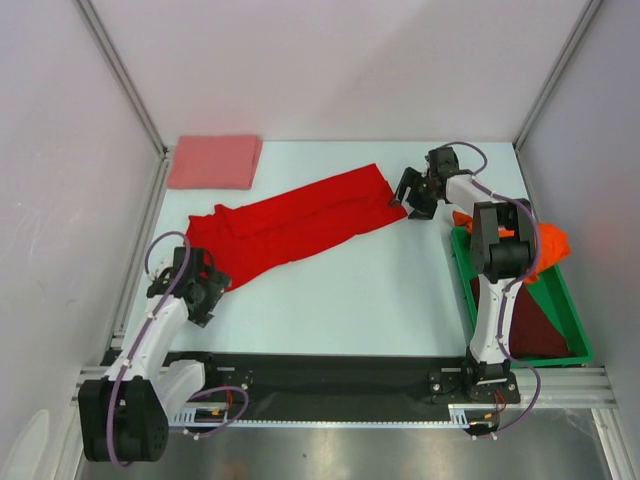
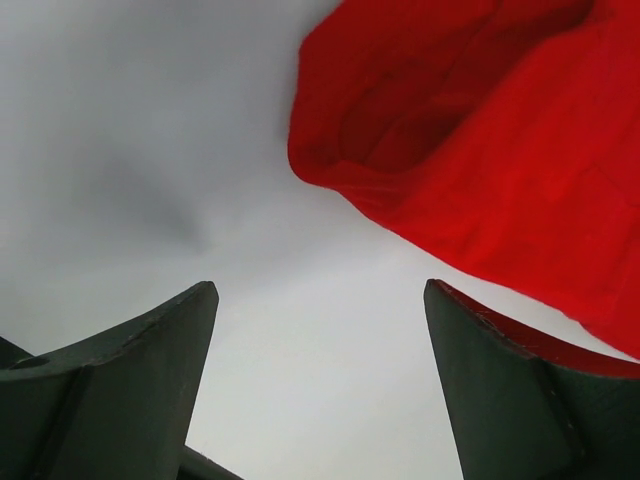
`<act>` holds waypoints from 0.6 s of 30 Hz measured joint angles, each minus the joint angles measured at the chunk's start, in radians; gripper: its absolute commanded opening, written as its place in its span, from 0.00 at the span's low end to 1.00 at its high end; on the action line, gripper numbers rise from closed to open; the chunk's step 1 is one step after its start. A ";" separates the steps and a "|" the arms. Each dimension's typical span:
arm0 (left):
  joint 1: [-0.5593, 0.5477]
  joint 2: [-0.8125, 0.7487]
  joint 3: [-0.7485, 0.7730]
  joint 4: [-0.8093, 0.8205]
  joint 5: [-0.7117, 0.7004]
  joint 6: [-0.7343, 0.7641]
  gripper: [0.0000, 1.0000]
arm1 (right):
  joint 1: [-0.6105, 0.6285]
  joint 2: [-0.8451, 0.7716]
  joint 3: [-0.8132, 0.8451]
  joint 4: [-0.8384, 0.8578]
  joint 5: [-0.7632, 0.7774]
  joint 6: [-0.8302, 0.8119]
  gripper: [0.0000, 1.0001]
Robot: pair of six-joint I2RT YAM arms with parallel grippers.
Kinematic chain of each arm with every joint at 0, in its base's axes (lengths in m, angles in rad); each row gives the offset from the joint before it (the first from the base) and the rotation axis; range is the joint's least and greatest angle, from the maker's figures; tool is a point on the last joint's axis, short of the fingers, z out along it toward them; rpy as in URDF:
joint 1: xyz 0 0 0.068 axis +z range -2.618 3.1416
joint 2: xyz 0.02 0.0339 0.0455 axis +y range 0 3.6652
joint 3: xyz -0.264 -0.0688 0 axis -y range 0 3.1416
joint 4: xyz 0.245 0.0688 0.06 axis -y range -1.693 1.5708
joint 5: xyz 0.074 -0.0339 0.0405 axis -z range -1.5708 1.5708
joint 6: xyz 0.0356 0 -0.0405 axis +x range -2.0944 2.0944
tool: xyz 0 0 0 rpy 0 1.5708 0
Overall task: Fold and stack the t-shirts
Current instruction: Fold the tshirt
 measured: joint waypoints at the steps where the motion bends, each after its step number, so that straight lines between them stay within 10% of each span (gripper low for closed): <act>1: 0.012 0.002 0.000 0.000 -0.001 -0.006 0.90 | -0.001 0.000 0.001 0.000 0.000 0.003 0.78; 18: 0.093 0.126 -0.035 0.154 0.003 -0.026 0.64 | -0.001 0.011 0.003 0.011 0.000 0.003 0.61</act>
